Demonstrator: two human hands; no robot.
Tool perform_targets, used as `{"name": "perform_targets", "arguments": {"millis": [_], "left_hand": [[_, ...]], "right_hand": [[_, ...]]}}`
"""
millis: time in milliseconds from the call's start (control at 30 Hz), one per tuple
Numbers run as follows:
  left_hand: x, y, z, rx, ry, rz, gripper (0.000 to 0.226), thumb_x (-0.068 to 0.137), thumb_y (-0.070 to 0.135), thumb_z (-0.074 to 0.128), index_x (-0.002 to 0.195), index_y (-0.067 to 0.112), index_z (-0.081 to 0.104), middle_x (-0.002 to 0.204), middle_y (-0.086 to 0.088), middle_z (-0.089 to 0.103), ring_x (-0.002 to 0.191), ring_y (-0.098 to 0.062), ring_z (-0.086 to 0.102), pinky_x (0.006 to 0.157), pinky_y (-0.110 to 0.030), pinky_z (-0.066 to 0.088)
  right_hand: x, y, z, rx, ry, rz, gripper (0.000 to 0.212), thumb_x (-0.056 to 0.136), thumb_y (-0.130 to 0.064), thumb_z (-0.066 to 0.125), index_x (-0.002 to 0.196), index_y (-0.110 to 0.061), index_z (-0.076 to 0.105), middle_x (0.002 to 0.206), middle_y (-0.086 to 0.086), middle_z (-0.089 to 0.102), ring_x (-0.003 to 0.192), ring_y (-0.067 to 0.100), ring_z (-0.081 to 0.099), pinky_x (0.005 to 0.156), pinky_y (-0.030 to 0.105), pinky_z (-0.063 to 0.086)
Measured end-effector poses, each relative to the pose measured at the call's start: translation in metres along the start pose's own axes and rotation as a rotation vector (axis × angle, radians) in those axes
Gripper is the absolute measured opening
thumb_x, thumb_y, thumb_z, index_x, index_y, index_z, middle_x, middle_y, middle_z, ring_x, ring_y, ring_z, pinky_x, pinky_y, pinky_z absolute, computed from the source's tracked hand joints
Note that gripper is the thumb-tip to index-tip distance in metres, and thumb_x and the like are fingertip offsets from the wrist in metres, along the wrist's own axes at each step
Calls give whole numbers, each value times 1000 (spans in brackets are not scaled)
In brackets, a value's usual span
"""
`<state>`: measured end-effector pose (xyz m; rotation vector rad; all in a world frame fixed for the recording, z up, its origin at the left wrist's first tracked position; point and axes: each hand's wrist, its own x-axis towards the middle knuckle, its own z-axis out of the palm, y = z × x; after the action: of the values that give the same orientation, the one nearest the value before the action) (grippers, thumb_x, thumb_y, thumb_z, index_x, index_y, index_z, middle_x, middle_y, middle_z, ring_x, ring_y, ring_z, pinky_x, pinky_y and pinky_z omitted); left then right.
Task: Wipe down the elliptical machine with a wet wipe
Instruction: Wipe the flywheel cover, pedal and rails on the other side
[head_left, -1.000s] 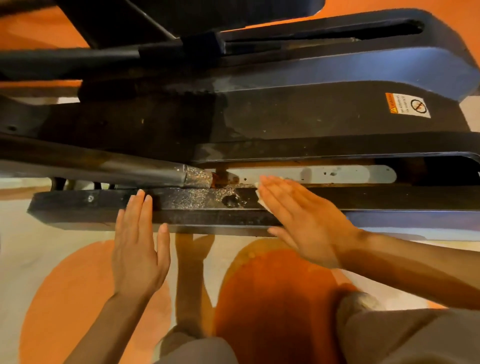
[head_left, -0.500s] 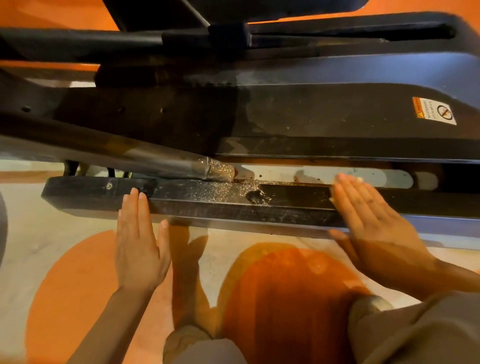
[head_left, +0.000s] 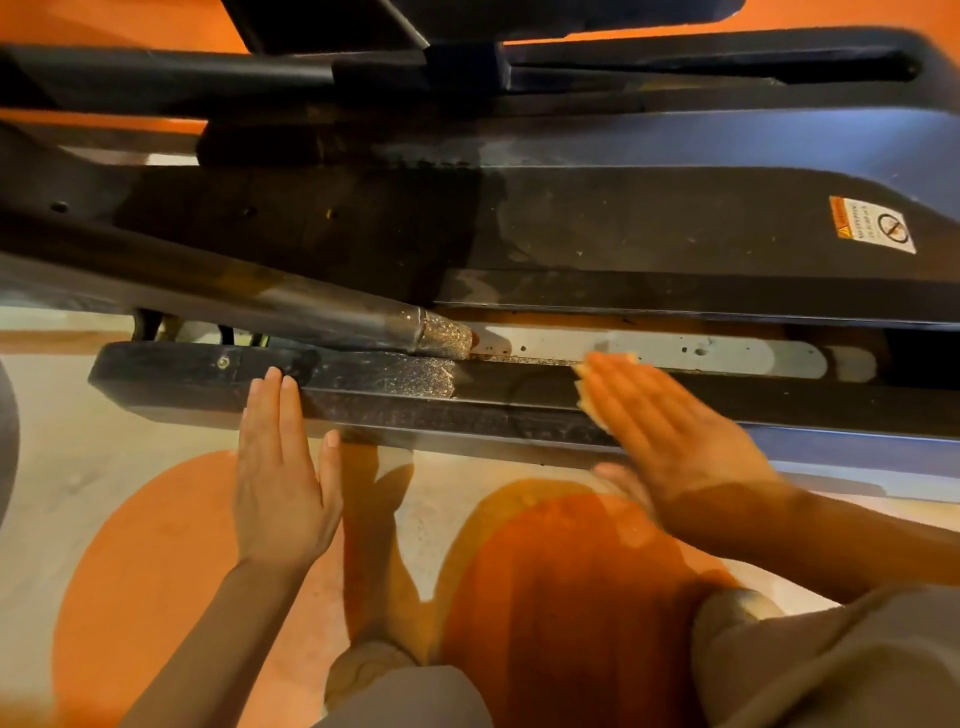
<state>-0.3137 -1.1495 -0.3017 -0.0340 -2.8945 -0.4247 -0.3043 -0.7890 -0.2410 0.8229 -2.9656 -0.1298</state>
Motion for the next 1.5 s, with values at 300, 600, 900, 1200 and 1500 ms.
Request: {"name": "perform_targets", "arguments": {"millis": [300,600,900,1200,1500], "left_hand": [[1,10,5,-38,29,-24,66,102,37,31,153,-4,21,162,-19,17,152,-29,8,121,-51,20],[1,10,5,-25,33,-33,67,102,38,32,153,-4,19,163,-19,15,153,-27,7,122,-49,18],[1,15,8,-39,48,-37,71,102,41,30,153,-5,16,163,-20,11,153,-28,2,123,-45,12],[2,22,11,-74,63,-48,72,101,40,32,152,-8,14,162,-24,9,152,-33,2,122,-49,13],[3,18,9,-37,63,-43,71,101,38,34,152,-8,16,162,-23,12,152,-33,5,123,-44,11]], "right_hand": [[-46,19,-7,-71,-14,215,70,101,-53,7,148,-4,19,155,21,22,147,30,8,118,39,4],[-7,-26,45,-396,28,-140,67,101,-43,3,153,-3,-10,160,19,-15,149,32,-10,121,45,-6],[-89,31,42,-275,209,95,70,98,-38,40,154,-6,14,163,15,5,150,31,10,122,44,5],[-53,-1,53,-219,152,88,67,103,-47,21,154,-6,9,162,15,2,150,29,1,122,43,1],[-17,-17,41,-113,166,-73,66,100,-43,33,154,-9,17,161,12,13,150,26,10,122,41,5]]}}
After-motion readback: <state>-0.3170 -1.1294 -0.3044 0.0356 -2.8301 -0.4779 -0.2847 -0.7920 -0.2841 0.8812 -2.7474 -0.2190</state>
